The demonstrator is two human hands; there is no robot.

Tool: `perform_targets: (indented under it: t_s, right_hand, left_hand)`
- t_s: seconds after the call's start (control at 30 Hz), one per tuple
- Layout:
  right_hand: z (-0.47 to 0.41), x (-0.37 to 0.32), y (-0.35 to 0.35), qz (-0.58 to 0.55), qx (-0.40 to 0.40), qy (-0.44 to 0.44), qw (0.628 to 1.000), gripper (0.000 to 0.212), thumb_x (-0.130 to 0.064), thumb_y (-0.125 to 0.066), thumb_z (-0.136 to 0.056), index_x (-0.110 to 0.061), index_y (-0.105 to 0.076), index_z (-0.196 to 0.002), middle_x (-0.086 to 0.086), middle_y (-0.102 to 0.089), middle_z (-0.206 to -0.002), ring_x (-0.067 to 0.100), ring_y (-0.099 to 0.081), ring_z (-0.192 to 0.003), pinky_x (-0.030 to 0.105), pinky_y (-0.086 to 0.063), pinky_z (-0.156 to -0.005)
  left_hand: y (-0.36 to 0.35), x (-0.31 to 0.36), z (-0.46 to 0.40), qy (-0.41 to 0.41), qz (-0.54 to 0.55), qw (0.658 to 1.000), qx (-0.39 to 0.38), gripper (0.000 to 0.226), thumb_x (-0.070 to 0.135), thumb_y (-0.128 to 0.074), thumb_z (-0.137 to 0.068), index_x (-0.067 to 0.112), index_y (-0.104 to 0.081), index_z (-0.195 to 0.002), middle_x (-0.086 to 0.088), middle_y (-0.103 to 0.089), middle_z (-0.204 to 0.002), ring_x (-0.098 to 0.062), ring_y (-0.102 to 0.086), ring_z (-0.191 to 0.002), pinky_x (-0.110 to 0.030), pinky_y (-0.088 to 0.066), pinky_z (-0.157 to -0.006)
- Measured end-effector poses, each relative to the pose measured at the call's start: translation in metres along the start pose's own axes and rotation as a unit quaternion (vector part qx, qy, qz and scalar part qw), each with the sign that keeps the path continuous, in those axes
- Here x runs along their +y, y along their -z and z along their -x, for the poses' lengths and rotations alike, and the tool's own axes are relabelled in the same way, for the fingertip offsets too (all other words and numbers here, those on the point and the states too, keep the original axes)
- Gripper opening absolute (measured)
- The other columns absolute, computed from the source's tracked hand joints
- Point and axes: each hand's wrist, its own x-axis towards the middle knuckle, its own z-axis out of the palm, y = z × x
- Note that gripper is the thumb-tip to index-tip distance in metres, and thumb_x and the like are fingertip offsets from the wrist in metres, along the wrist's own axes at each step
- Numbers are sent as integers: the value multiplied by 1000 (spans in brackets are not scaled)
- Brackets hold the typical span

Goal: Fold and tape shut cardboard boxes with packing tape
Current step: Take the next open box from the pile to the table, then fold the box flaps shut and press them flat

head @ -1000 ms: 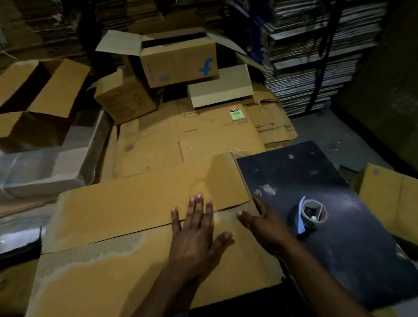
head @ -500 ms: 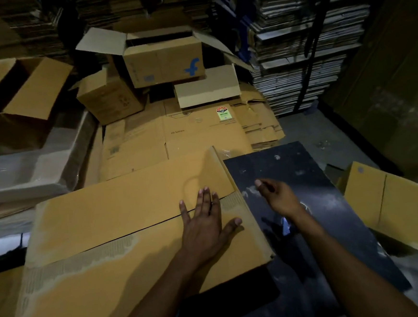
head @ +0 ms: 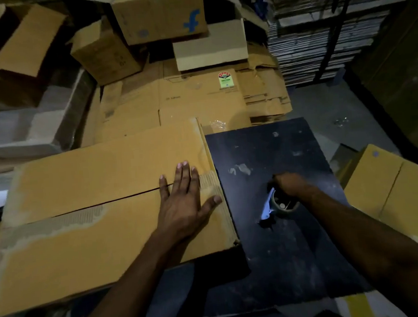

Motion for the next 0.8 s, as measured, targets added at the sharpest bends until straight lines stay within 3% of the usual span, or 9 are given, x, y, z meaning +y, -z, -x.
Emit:
perform_targets:
  t_s: [0.17, 0.3, 0.43, 0.53, 0.6, 0.63, 0.7, 0.73, 0.8]
  right_hand:
    - [44, -18, 59, -127, 78, -21, 989, 27, -28, -82, -84, -23, -64, -103, 7, -68, -108, 33, -68, -97, 40, -54, -78]
    - [80, -28, 133, -242, 181, -23, 953, 26, -21, -82, -90, -27, -62, -104, 0, -73, -98, 25, -70, -88, 42, -58, -76]
    - [112, -27, 209, -336, 242, 24, 910, 45, -3, -75, -94, -22, -66, -134, -1, -74, -110, -6, -69, -81, 9, -52, -72]
    - [128, -44, 244, -439, 211, 58, 871, 52, 5, -65, -97, -23, -68, -140, 8, -79, -116, 19, -79, -97, 40, -65, -85]
    - [137, -65, 258, -473, 195, 95, 854, 45, -2, -66, -101, -27, -70, -139, 9, -79, -113, 29, -78, -100, 51, -63, -79]
    - [142, -78, 263, -486, 188, 109, 846, 41, -8, -67, -103, -29, -70, -139, 8, -79, -112, 29, -78, -101, 51, -63, -73]
    - [151, -108, 270, -505, 181, 130, 834, 38, -18, -69, -104, -28, -68, -141, 7, -79, -113, 27, -78, -102, 43, -63, -64]
    - [152, -122, 271, -511, 182, 137, 829, 39, -21, -70, -104, -27, -67, -142, 6, -79, -115, 27, -78, -102, 42, -63, -66]
    - [153, -155, 270, -503, 184, 154, 830, 44, -25, -71, -103, -27, -64, -146, 3, -78, -117, 24, -78, -103, 46, -65, -72]
  left_hand:
    - [-2, 17, -2, 14, 12, 1000, 21, 107, 90, -4, -100, 15, 7, -175, -4, 25, -180, -16, 29, -165, -63, 13, -131]
    - [-4, 56, -10, 33, 25, 999, 27, 107, 89, 0, -100, 12, 7, -174, -8, 21, -181, -20, 28, -165, -66, 14, -129]
    - [-8, 98, -20, 47, 35, 998, 15, 109, 90, 5, -98, 11, 8, -174, -10, 21, -180, -22, 26, -166, -67, 17, -128]
    - [-11, 125, -19, 6, 45, 998, 32, 110, 88, 0, -99, 9, -8, -175, -13, 8, -182, -26, 15, -169, -68, 14, -129]
    - [-5, 124, -21, -22, 139, 989, 45, 103, 88, -11, -101, 15, -29, -171, -10, -6, -183, -25, 8, -170, -65, 10, -132]
    - [-1, 117, -20, -26, 200, 977, 63, 90, 83, -22, -104, 20, -43, -165, -9, -20, -181, -24, -2, -170, -61, 1, -134]
    - [17, 96, -11, 13, 350, 929, 120, 52, 62, -48, -110, 28, -66, -144, -4, -60, -159, -23, -45, -156, -44, -35, -129]
    - [28, 84, -4, 75, 445, 881, 142, 37, 50, -57, -110, 29, -73, -136, -1, -74, -140, -21, -65, -134, -34, -53, -111]
    - [52, 58, 11, 198, 653, 720, 126, 24, 36, -64, -110, 24, -81, -123, -2, -82, -111, -20, -72, -89, -26, -55, -67]
